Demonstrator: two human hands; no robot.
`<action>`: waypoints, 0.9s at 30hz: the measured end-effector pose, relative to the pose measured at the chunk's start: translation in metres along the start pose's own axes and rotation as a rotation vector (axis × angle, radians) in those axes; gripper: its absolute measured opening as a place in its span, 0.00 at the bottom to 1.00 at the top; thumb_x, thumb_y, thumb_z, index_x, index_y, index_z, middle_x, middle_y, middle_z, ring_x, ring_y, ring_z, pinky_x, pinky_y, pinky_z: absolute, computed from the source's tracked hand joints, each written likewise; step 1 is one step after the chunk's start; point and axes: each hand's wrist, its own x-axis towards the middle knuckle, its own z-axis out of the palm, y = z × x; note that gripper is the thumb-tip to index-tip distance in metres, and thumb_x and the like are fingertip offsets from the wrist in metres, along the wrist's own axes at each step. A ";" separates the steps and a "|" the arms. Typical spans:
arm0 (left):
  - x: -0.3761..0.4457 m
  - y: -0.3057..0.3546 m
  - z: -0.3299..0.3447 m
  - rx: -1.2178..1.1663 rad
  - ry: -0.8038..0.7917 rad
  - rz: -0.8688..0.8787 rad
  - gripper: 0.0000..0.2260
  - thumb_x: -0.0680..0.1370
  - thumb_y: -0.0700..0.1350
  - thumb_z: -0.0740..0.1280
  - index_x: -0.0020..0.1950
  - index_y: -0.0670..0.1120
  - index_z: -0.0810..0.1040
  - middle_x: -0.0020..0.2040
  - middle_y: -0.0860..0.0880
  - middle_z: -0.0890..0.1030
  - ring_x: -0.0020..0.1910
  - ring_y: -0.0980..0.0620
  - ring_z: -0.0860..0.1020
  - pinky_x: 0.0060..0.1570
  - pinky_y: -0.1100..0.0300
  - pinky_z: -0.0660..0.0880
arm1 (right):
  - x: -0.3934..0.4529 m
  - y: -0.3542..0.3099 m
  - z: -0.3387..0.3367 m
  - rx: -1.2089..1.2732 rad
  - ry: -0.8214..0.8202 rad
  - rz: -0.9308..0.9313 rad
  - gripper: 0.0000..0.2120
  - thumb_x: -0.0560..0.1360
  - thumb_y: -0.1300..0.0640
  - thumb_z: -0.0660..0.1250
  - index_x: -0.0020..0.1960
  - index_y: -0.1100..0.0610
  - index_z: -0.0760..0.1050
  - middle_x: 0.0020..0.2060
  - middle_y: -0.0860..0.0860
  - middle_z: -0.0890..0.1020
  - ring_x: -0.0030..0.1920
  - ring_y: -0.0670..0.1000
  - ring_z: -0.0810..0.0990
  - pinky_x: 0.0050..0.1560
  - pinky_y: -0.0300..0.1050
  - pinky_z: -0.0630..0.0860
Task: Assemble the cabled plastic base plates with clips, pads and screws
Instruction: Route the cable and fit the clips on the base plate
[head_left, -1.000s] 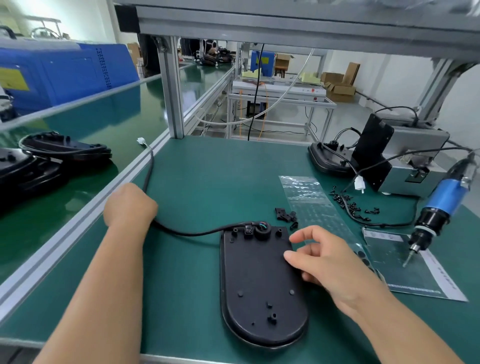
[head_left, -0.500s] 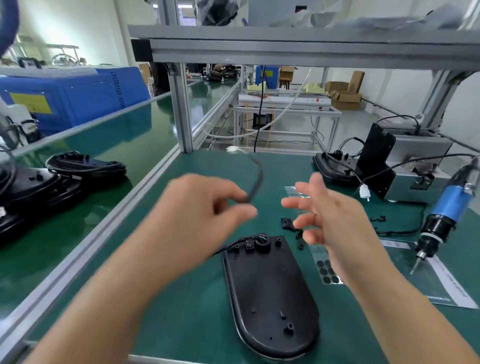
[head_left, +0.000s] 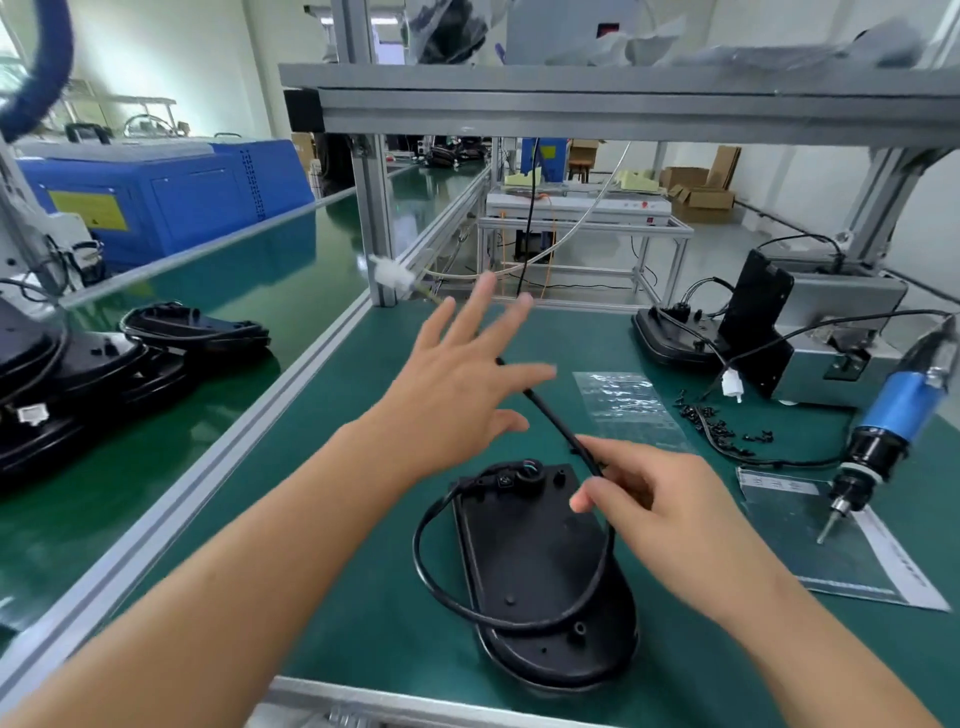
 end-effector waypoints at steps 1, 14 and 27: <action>0.002 -0.002 0.007 0.049 -0.066 0.053 0.17 0.77 0.58 0.63 0.66 0.61 0.71 0.78 0.50 0.54 0.77 0.44 0.41 0.72 0.42 0.38 | -0.002 0.005 0.001 -0.038 -0.024 0.023 0.19 0.75 0.62 0.66 0.56 0.39 0.77 0.33 0.42 0.82 0.26 0.41 0.71 0.31 0.30 0.66; -0.091 -0.006 0.015 -1.322 -0.580 -0.603 0.29 0.69 0.70 0.62 0.60 0.51 0.73 0.41 0.44 0.85 0.38 0.52 0.84 0.38 0.63 0.77 | -0.006 0.024 0.030 -0.290 -0.098 0.187 0.19 0.81 0.50 0.53 0.72 0.40 0.62 0.29 0.43 0.71 0.32 0.41 0.69 0.32 0.36 0.64; -0.116 -0.020 0.037 -2.047 0.238 -1.091 0.17 0.74 0.42 0.71 0.62 0.48 0.77 0.52 0.41 0.84 0.46 0.44 0.84 0.40 0.51 0.80 | 0.085 -0.027 0.111 0.213 0.130 0.055 0.17 0.81 0.57 0.54 0.64 0.48 0.76 0.43 0.54 0.80 0.40 0.39 0.75 0.36 0.26 0.65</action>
